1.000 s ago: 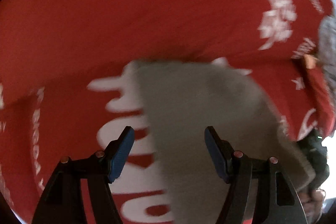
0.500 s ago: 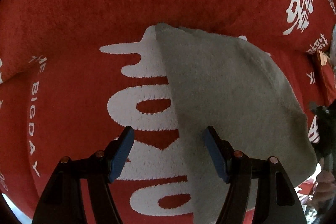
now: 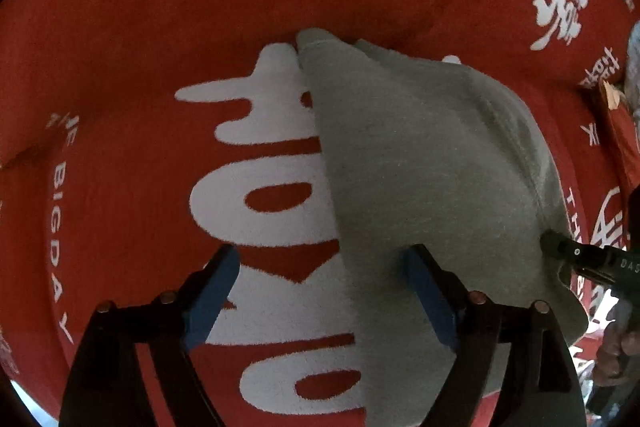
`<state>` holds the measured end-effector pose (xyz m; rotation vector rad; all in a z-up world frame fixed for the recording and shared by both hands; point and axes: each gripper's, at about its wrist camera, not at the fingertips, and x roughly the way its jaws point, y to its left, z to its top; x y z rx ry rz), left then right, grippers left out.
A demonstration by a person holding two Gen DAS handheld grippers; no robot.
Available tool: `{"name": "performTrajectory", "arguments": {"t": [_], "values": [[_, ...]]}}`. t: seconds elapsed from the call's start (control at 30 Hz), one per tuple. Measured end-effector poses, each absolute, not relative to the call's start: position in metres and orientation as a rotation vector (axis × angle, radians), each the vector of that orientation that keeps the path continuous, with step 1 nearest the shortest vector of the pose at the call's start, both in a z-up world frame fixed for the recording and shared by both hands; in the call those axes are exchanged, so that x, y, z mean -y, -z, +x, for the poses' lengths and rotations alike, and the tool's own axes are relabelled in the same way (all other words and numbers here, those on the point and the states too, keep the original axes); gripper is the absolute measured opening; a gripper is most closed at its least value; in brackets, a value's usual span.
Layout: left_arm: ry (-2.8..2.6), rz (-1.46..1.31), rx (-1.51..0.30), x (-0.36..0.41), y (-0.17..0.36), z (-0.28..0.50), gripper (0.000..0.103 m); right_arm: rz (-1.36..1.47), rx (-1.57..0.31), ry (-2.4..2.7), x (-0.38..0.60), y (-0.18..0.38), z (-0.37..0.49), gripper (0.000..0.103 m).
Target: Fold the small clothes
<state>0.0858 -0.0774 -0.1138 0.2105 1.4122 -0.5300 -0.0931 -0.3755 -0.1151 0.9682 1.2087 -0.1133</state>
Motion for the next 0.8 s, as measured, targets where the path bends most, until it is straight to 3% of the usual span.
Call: {"name": "performTrajectory", "arguments": {"t": [0.23, 0.27, 0.33, 0.57, 0.73, 0.8], "values": [[0.509, 0.271, -1.405, 0.054, 0.103, 0.085, 0.087, 0.882, -1.248, 0.234, 0.380, 0.097, -0.114, 0.038], [0.523, 0.266, -1.404, 0.052, 0.099, 0.083, 0.087, 0.886, -1.247, 0.247, 0.382, 0.095, -0.118, 0.037], [0.573, 0.265, -1.401, 0.051, 0.091, 0.075, 0.087, 0.826, -1.267, 0.313, 0.381, 0.083, -0.126, 0.024], [0.696, 0.322, -1.460, 0.073, 0.102, 0.028, 0.087, 0.756, -1.146, 0.156, 0.342, 0.029, -0.135, 0.021], [0.653, 0.364, -1.530, 0.073, 0.130, 0.007, 0.087, 0.569, -1.298, 0.150, 0.303, 0.062, -0.126, 0.020], [0.645, 0.327, -1.555, 0.066, 0.130, 0.008, 0.087, 0.582, -1.367, 0.209, 0.309, 0.088, -0.133, 0.011]]}}
